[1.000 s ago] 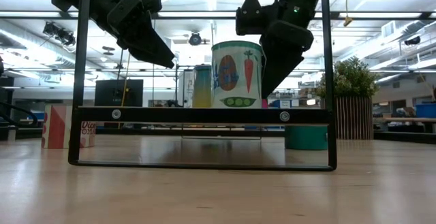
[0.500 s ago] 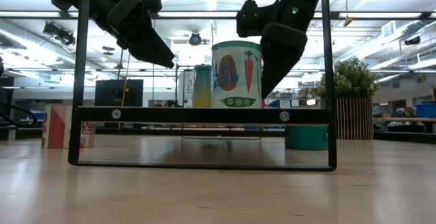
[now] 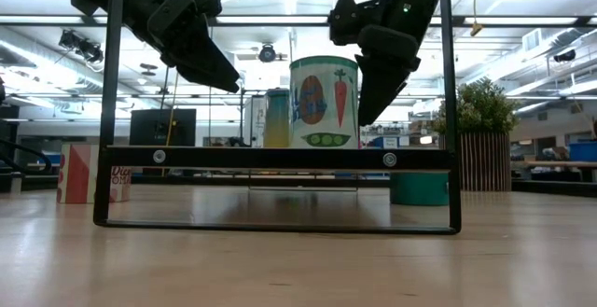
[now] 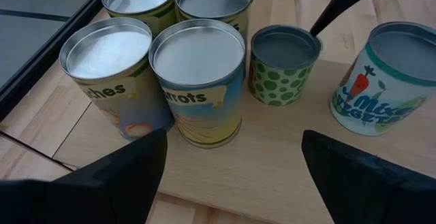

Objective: Pick and place cans onto a shelf
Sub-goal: Put the canned green peas on the shelf, then put the canned diced tomatoes on the shelf, then put the canned tuna on the shelf

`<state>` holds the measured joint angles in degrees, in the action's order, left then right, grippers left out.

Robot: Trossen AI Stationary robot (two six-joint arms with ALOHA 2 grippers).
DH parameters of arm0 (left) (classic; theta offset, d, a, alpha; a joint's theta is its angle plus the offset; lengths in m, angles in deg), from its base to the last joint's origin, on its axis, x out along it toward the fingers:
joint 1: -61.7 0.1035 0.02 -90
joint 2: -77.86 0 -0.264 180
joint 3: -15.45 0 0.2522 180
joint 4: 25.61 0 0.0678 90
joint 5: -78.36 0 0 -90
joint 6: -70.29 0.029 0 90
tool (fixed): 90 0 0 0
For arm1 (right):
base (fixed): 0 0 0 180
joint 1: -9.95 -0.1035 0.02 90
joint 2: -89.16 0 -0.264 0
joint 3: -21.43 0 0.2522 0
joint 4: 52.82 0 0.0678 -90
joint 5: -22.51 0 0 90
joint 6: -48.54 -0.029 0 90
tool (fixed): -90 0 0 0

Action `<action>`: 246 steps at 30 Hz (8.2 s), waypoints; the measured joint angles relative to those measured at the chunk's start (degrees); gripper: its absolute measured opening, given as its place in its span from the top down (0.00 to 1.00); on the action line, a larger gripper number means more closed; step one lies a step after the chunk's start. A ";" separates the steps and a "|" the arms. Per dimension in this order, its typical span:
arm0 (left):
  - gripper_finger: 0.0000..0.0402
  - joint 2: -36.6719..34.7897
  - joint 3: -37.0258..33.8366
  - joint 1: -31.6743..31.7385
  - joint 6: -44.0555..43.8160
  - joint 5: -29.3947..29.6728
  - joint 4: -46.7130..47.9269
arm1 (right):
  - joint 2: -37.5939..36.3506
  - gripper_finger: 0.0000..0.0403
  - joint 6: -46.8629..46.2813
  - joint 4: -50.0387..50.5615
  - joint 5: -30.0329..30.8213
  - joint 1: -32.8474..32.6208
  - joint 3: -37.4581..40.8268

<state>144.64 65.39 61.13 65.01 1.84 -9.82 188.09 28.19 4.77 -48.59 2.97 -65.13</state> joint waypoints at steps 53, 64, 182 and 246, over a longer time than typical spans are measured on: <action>0.14 7.43 18.17 -14.48 -36.61 -16.02 48.17 | -38.86 0.13 33.88 -46.18 5.03 2.70 36.07; 0.14 7.43 10.46 -27.70 -54.92 -10.43 50.57 | -38.76 0.13 34.13 -58.37 5.46 2.25 42.99; 0.04 23.97 22.32 -9.03 -13.54 5.35 28.21 | -38.66 0.13 31.90 -56.58 3.80 2.23 43.01; 0.04 27.07 25.29 -20.28 0.17 14.69 11.36 | -36.19 0.13 30.58 -55.89 -4.04 2.27 42.99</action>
<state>171.71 90.68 40.85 65.18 16.52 1.55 151.90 58.77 -51.12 -52.63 5.24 -22.13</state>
